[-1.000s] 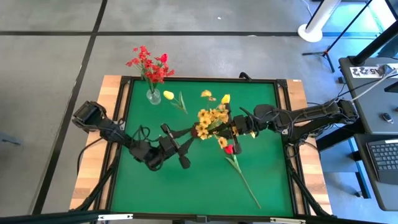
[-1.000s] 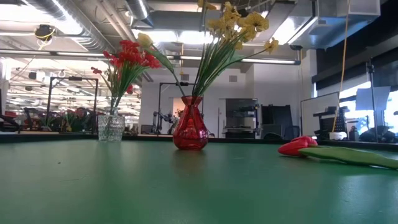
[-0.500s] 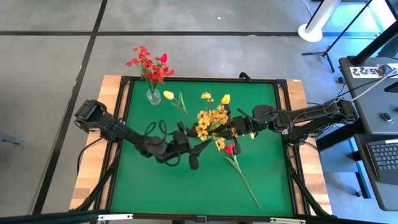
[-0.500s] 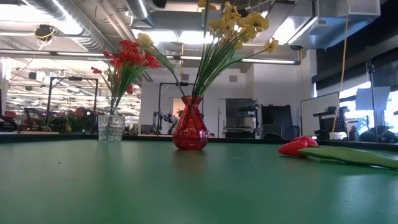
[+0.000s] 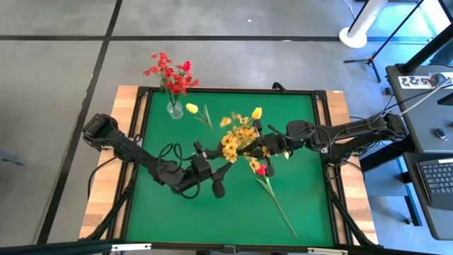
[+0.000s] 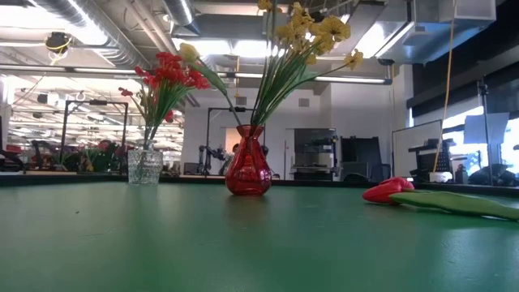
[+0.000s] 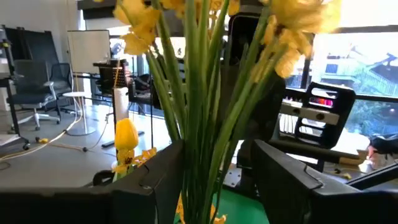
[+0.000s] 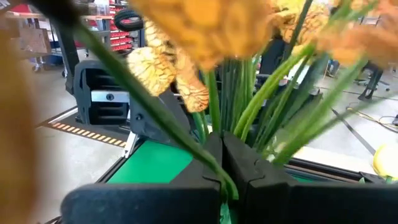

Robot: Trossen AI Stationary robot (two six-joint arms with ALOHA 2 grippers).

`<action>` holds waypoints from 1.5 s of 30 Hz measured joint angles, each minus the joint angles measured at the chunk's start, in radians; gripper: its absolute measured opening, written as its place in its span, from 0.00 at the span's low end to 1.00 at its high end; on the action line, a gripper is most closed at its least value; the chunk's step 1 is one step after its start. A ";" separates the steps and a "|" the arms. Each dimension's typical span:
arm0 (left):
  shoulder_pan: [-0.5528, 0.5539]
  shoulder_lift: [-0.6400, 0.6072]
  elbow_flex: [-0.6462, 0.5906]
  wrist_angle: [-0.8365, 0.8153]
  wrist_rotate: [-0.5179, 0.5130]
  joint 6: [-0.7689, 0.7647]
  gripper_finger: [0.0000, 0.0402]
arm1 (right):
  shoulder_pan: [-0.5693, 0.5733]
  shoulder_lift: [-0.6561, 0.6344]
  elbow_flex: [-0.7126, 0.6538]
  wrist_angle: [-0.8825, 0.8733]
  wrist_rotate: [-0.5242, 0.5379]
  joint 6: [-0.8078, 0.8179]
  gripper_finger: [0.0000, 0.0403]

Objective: Sort flowers into vase by color
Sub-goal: Put the yellow flowers into the red flower vase

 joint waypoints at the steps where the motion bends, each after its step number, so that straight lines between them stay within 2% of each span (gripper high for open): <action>1: -0.001 0.000 0.000 -0.001 -0.002 0.001 0.45 | 0.000 0.000 0.000 0.000 0.000 0.000 0.00; 10: 0.037 0.001 0.000 -0.064 0.004 -0.069 0.42 | 0.000 0.000 0.000 0.000 0.001 0.000 0.00; 13: 0.041 0.001 0.000 -0.064 0.004 -0.069 0.34 | 0.000 0.000 0.000 0.000 0.002 0.000 0.00; 18: 0.036 0.001 0.000 -0.064 -0.003 -0.068 0.07 | 0.000 0.000 0.000 0.000 0.001 0.000 0.00; 19: 0.033 0.001 0.000 -0.064 -0.012 -0.065 0.04 | 0.000 0.000 0.000 0.000 0.001 0.000 0.00; 24: 0.021 0.001 0.000 -0.064 -0.075 -0.060 0.01 | 0.000 0.000 0.000 0.000 -0.003 0.000 0.04; 28: 0.000 0.001 0.000 -0.056 -0.146 -0.011 0.01 | 0.000 -0.026 -0.002 -0.002 -0.007 0.000 0.18; 35: -0.047 -0.002 0.000 0.017 -0.251 0.110 0.01 | 0.001 -0.120 -0.002 -0.096 -0.001 -0.007 0.60; 38: -0.061 -0.002 0.000 0.062 -0.294 0.177 0.00 | 0.001 -0.178 -0.001 -0.179 0.025 -0.007 0.75; 41: -0.075 -0.002 -0.001 0.127 -0.305 0.244 0.00 | 0.001 -0.241 -0.001 -0.274 0.105 -0.008 0.83; 45: -0.105 -0.018 -0.001 0.274 -0.259 0.412 0.00 | 0.001 -0.327 -0.001 -0.377 0.171 -0.008 0.86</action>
